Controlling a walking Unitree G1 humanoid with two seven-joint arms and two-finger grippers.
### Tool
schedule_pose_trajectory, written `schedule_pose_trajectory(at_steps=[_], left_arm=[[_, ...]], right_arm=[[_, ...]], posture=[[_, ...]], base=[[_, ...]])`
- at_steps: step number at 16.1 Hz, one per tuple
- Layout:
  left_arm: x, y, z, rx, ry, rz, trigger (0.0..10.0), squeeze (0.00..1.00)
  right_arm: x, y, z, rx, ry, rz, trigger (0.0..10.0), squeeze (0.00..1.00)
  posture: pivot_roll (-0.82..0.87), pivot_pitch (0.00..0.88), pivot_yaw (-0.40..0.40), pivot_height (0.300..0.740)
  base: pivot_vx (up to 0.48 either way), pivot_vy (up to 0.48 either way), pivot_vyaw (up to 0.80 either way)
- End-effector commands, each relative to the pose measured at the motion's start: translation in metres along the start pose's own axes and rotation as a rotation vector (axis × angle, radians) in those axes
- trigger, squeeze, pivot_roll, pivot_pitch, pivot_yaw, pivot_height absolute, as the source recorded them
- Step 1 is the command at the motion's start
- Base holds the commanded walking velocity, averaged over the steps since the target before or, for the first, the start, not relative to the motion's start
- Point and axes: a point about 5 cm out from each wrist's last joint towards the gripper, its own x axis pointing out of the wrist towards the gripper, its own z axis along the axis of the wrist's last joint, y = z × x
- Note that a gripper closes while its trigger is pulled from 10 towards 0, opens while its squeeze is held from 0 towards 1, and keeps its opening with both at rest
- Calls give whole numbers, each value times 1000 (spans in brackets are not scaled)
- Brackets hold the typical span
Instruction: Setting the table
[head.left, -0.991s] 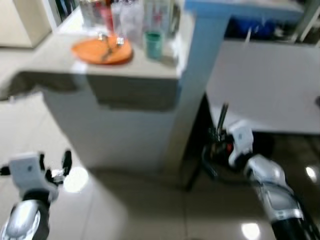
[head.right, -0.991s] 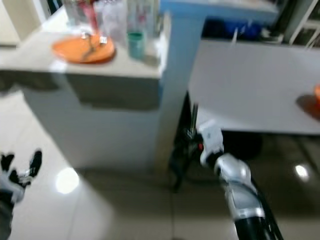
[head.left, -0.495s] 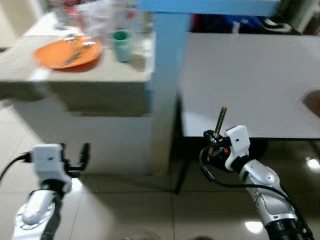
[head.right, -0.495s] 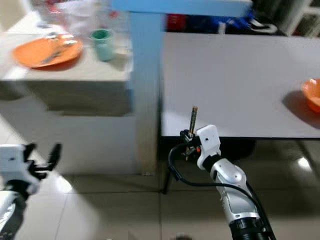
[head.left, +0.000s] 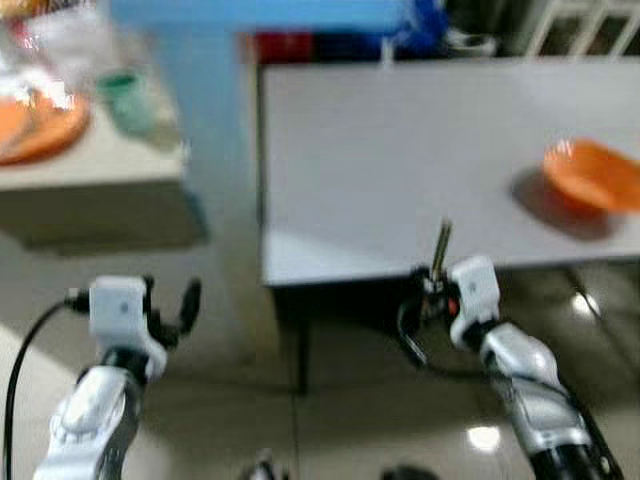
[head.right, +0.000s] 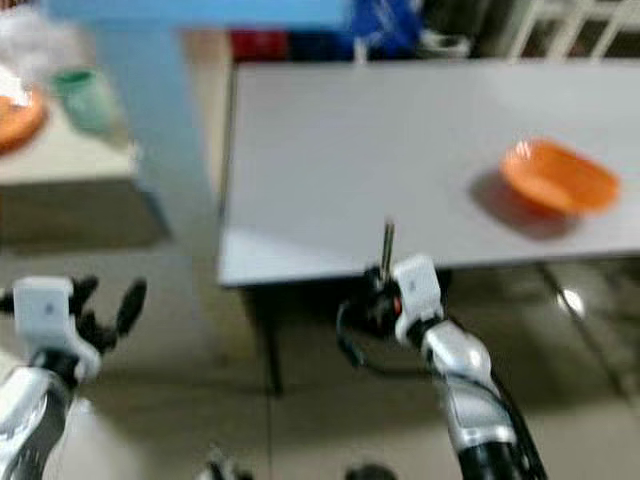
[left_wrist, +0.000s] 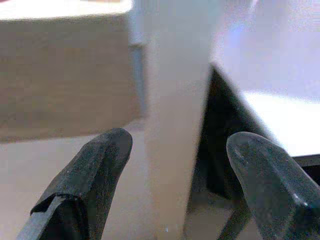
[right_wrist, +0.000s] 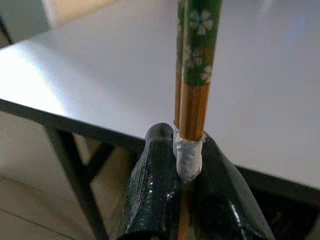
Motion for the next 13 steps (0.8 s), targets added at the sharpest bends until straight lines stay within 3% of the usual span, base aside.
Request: schedule_pose_trajectory(at_steps=[1,5,8,13], left_arm=[[-1,-3,-1,2,1,-12,10000,0],[-1,-3,3,-22,-24,34,10000,0],[-1,3,-1,-24,-9,80,10000,0],[2,-2,0,-12,-10,66,10000,0]], right_arm=[[1,-6,2,-17,-11,-23,10000,0],[6,-2,4,-25,-16,-15,10000,0],[9,1,7,-23,-25,-7,10000,0],[13,4,9,-31,-34,-8,10000,0]], posture=[[-96,83,34,740],[-81,79,29,740],[-73,75,25,740],[-69,71,29,740]], base=[[0,-454,0],[0,-442,0],[316,-349,0],[388,-279,140]])
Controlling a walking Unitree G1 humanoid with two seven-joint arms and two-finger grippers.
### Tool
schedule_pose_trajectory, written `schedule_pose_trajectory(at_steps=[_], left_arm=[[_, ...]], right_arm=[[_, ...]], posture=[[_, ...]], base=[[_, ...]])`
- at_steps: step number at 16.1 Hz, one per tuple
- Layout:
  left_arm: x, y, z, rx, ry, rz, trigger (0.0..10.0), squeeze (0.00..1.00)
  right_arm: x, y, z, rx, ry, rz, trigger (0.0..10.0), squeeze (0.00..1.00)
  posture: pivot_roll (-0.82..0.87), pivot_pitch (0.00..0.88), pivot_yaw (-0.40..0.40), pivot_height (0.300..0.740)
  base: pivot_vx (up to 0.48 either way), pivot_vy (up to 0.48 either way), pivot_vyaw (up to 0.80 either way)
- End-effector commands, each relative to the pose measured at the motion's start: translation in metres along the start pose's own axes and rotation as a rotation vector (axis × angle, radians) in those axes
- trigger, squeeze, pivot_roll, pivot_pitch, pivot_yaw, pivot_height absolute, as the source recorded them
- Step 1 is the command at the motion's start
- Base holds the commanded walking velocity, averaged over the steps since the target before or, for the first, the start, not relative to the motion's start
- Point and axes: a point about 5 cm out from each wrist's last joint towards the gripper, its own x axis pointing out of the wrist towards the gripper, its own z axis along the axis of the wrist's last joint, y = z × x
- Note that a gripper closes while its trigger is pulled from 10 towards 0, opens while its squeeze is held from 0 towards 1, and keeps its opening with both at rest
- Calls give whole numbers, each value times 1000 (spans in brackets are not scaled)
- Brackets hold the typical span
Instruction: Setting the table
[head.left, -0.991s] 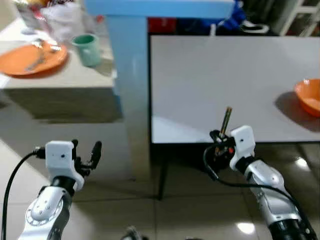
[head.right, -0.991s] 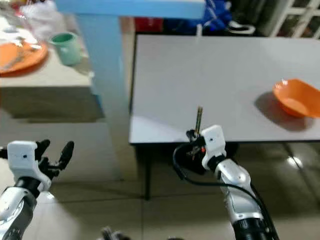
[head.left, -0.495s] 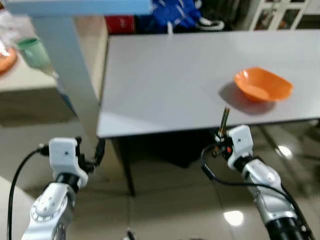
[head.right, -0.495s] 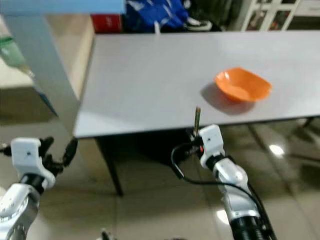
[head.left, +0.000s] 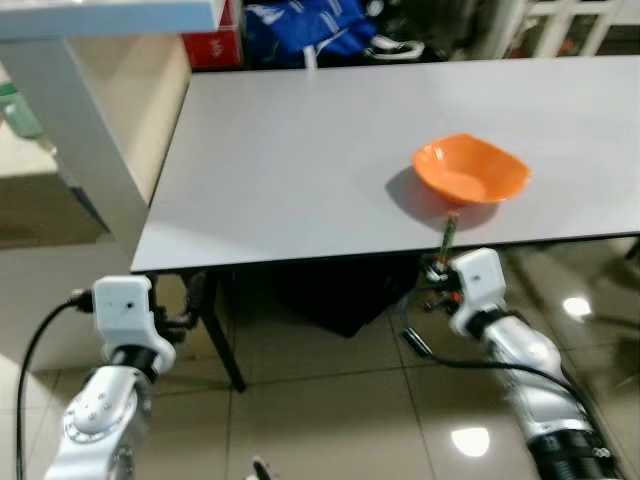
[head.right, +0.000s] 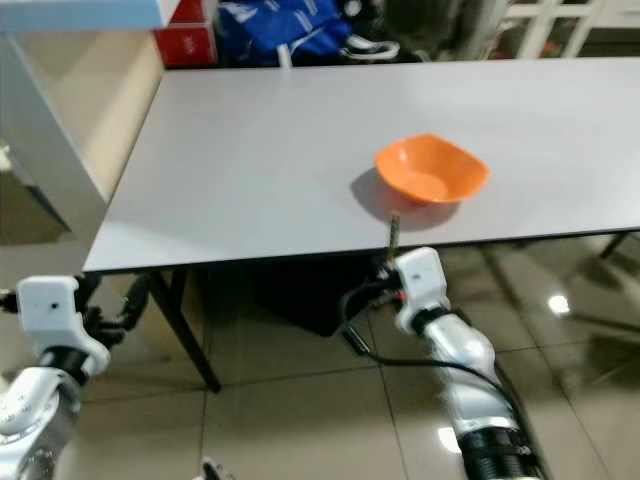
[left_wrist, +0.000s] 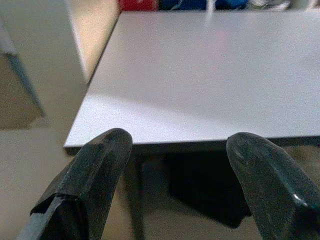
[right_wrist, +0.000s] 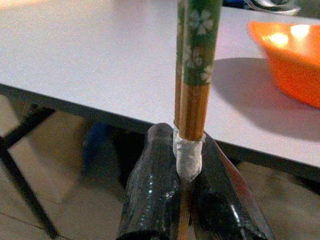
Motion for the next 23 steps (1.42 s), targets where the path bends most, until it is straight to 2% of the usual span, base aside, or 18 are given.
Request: schedule_pose_trajectory(at_steps=[1,7,12,16,18,23], left_arm=[[2,-1,2,4,-4,2,10000,0],[4,-8,2,4,-13,-29,10000,0],[2,-24,2,9,-19,-92,10000,0],[4,-21,2,-14,-33,-70,10000,0],[4,-17,0,-13,-21,-31,10000,0],[4,-18,1,-9,-33,-25,10000,0]], right_arm=[[0,-2,5,-22,-12,-1,10000,0],[0,1,4,-22,-10,5,10000,0],[-2,1,0,-15,2,4,10000,0],[-2,3,1,-23,-1,13,10000,0],[-2,3,2,-24,-4,16,10000,0],[-2,0,2,-34,-1,12,10000,0]], posture=[[-68,69,31,740],[-77,62,32,740],[-80,52,34,740],[-79,54,31,740],[-81,54,28,740],[-85,58,23,740]], base=[[390,-277,0],[364,-306,0],[0,-469,0],[78,-440,0],[0,0,0],[0,0,0]])
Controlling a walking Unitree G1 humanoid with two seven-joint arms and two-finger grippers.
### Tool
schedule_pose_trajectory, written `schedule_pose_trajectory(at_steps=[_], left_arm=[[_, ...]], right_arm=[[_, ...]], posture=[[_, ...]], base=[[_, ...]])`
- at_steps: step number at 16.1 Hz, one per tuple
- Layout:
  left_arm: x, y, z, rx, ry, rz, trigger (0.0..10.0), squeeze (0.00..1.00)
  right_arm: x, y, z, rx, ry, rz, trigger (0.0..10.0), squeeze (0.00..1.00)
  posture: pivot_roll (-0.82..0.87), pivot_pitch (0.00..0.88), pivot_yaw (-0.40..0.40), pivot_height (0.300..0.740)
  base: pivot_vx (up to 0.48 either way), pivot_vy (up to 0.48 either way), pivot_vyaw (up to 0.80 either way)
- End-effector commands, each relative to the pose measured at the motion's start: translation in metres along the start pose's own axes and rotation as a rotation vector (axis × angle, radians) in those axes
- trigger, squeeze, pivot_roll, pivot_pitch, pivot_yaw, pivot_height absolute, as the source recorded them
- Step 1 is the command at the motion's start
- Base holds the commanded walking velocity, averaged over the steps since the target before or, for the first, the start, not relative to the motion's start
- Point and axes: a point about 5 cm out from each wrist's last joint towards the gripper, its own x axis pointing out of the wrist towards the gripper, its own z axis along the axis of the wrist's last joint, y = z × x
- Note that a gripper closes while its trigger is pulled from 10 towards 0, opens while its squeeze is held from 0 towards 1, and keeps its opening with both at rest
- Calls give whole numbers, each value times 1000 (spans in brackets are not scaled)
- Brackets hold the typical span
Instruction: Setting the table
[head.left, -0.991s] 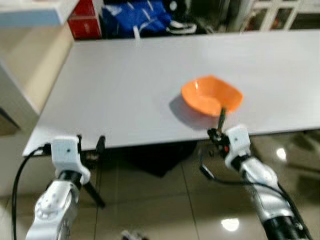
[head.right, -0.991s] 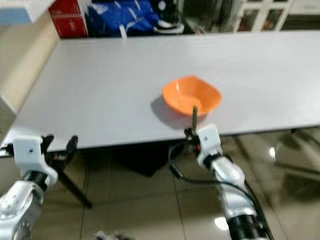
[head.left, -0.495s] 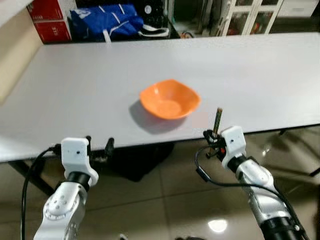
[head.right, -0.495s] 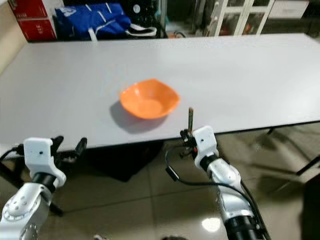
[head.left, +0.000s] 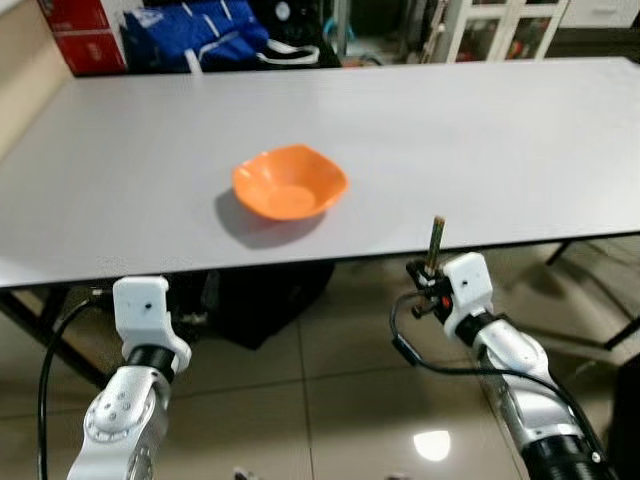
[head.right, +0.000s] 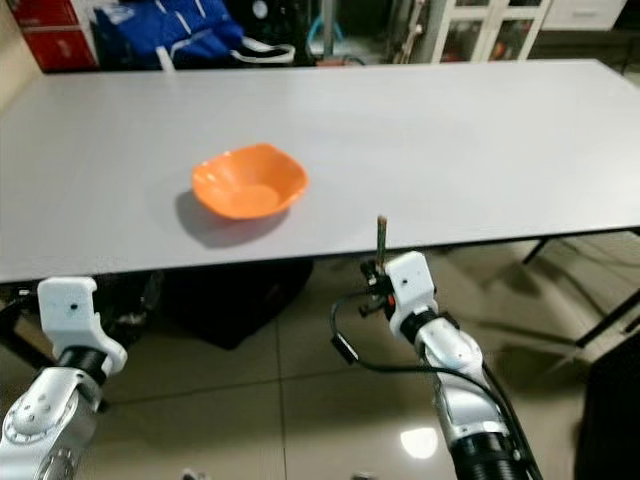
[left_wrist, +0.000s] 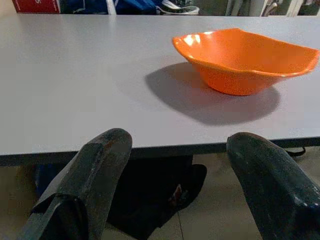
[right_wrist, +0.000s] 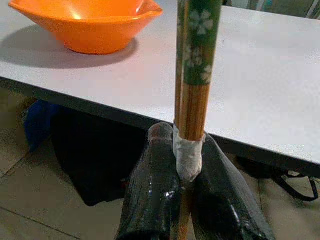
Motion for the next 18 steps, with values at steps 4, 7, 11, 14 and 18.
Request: schedule_pose_trajectory(at_steps=[4,7,11,14,18], left_arm=[[0,3,2,20,-10,13,10000,0],[2,4,5,33,-21,20,10000,0],[4,0,10,42,-38,13,10000,0],[7,-2,10,21,-31,10,10000,0],[8,-2,12,39,-39,10,10000,0]], right_arm=[[6,-1,10,-34,-32,9,10000,0],[12,-9,24,-49,-65,4,10000,0],[22,-25,60,-79,-174,-59,10000,0],[33,-34,96,-98,-270,-91,10000,0],[36,-36,104,-115,-292,-82,10000,0]], posture=[[-82,62,22,740],[-81,60,17,740],[-81,59,19,740],[-83,56,21,740],[-83,57,20,740]], base=[[0,0,0],[0,0,0],[0,0,0],[255,192,0],[396,212,0]])
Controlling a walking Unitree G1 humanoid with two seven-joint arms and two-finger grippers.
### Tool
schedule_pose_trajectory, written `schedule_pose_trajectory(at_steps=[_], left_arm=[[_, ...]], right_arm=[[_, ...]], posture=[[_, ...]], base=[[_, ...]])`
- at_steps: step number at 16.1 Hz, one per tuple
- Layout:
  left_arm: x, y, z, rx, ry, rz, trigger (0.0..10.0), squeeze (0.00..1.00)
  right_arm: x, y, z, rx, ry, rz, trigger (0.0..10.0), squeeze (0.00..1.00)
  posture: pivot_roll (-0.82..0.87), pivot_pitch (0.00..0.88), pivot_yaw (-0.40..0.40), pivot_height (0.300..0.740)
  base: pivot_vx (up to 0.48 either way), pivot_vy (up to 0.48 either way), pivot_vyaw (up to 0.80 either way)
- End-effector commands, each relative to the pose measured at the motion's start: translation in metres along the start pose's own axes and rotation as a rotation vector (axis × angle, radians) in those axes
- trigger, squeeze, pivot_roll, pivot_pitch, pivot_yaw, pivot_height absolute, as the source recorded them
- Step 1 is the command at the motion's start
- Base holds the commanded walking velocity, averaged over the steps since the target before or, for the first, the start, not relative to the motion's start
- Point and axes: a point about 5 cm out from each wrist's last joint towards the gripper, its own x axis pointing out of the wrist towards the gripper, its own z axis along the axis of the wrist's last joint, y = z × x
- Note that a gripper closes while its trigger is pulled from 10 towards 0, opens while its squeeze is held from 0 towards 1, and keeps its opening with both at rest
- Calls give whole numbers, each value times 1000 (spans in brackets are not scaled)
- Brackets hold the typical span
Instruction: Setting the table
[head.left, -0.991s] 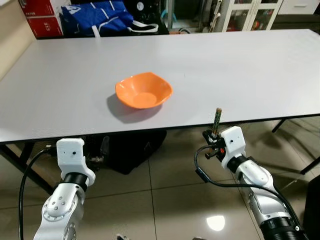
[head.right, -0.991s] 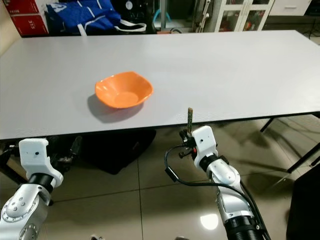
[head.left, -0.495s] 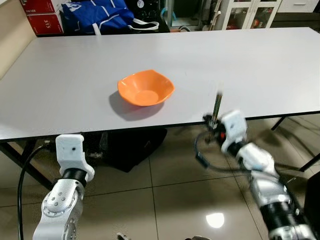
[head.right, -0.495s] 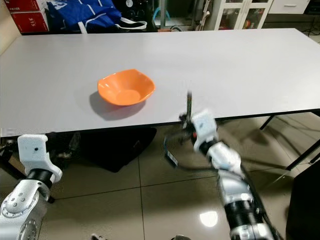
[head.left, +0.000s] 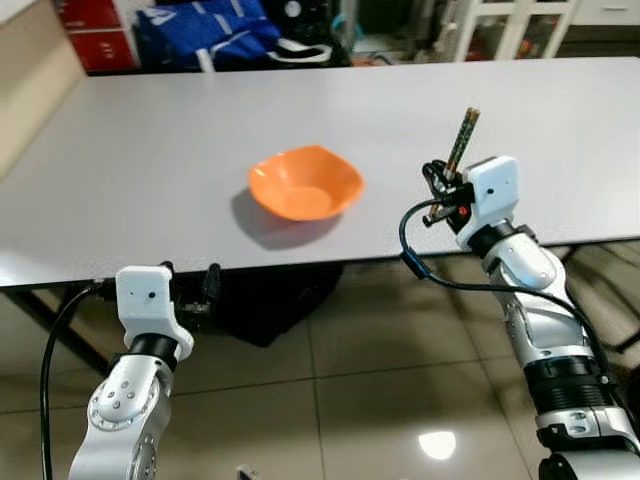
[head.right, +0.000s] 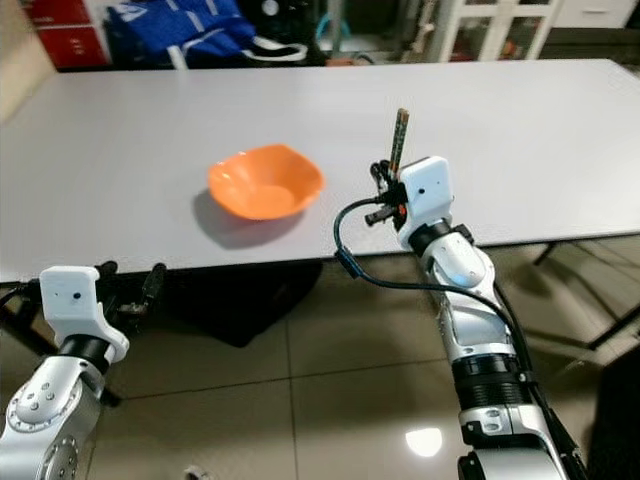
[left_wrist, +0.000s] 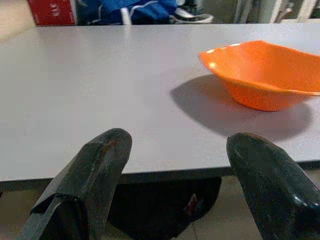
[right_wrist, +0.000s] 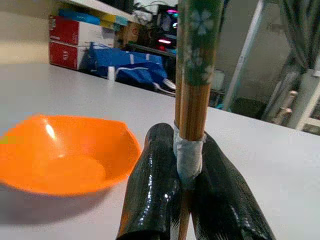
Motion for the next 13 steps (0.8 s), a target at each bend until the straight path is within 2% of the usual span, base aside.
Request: schedule_pose_trajectory(at_steps=[1,5,6,10,12,13], left_arm=[[1,0,2,13,-3,5,10000,0],[1,-4,3,14,-12,-12,10000,0],[2,-5,6,41,-32,-14,10000,0],[3,-6,5,35,-29,-8,10000,0],[3,-5,3,28,-21,-4,10000,0],[3,-5,2,25,-20,-5,10000,0]], right_arm=[[2,-1,3,1,-7,4,10000,0],[3,0,4,-2,-6,7,10000,0],[4,0,4,-6,-7,8,10000,0],[4,-1,4,-24,-8,-11,10000,0],[5,-8,4,-44,-5,-46,10000,0],[10,-17,8,-81,-5,-73,10000,0]], posture=[[-82,57,20,740],[-84,56,18,740],[-83,56,18,740],[-82,54,18,740],[-83,51,18,740],[-81,48,19,740]], base=[[420,0,0],[427,0,0],[458,0,0],[0,0,0],[0,0,0],[0,0,0]])
